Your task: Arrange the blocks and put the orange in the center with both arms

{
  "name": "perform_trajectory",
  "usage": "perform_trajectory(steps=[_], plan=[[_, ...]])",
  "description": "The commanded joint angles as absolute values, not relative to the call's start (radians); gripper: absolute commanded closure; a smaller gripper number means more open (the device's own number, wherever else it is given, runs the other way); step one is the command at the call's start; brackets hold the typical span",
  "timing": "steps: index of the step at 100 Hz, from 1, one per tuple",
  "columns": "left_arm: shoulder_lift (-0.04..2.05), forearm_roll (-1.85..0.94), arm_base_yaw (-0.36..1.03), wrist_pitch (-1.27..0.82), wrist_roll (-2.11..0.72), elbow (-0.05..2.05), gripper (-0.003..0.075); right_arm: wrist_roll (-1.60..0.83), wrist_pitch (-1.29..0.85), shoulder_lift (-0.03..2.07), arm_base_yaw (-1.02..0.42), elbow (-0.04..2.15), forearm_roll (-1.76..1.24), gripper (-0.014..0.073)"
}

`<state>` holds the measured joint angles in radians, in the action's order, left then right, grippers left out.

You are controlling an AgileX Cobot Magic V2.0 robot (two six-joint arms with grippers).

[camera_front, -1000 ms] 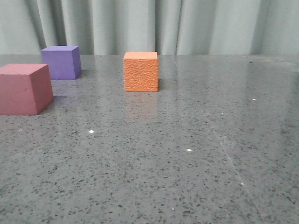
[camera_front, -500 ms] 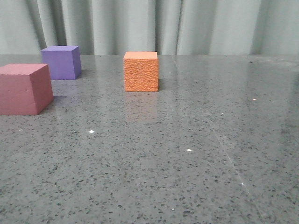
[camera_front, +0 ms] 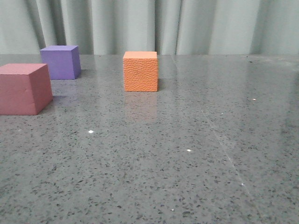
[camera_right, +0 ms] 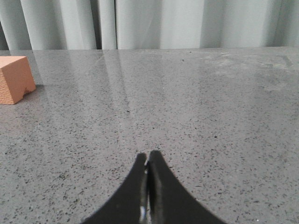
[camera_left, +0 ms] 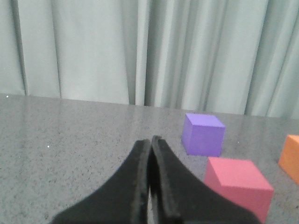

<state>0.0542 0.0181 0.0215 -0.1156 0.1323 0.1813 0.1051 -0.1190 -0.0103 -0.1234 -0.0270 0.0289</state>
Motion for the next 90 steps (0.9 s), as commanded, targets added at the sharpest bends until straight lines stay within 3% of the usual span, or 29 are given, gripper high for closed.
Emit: perform_trajectory(steps=[1,36,61,90], plan=[[0.178,0.000,0.020,-0.115,0.134,0.351,0.0739,0.096,-0.032,-0.031,-0.120,-0.014,0.030,0.0661],[0.673,0.015,0.020,-0.649,0.130,0.916,0.0739,0.096,-0.032,-0.031,-0.120,-0.014,0.030,0.0661],[0.856,-0.019,0.020,-0.678,0.130,1.026,0.0739,0.096,-0.032,-0.031,-0.120,-0.014,0.030,0.0661],[0.897,-0.017,0.020,-0.646,0.130,1.028,0.0736,0.096,-0.032,-0.031,-0.120,-0.014,0.030,0.0661]])
